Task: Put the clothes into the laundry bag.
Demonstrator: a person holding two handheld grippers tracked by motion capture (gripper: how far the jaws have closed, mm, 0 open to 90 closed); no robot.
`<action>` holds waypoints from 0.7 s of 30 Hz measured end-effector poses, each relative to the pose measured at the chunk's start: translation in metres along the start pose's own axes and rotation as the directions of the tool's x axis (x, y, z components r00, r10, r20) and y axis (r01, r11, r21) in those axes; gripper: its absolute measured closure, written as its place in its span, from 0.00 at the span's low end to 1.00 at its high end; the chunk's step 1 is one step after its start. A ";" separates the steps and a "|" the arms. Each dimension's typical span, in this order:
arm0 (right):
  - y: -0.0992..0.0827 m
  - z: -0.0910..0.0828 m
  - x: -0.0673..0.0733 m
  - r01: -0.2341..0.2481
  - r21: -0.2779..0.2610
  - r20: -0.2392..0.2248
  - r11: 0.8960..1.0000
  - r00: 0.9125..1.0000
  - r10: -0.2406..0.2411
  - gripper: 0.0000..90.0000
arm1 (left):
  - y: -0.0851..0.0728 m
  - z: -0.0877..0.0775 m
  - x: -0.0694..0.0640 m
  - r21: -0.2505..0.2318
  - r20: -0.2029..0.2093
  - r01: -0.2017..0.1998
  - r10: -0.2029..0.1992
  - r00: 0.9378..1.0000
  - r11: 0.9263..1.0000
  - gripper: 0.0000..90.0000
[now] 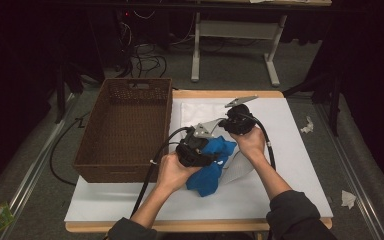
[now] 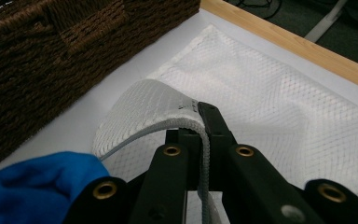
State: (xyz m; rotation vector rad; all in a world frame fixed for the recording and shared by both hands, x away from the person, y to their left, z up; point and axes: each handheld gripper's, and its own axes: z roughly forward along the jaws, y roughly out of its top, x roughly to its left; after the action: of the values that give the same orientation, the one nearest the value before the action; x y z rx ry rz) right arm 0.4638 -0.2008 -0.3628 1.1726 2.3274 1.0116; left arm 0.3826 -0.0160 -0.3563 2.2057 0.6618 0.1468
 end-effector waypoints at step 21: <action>0.000 -0.001 0.001 0.018 -0.002 -0.002 1.000 1.000 -0.018 1.00 | 0.006 0.045 -0.006 0.053 0.025 0.018 -0.020 0.999 0.998 0.72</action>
State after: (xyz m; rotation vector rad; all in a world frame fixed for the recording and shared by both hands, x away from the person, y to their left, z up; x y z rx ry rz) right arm 0.4620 -0.2004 -0.3622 1.1484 2.3341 1.0085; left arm 0.3934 -0.0526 -0.3811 2.2473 0.6790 0.0921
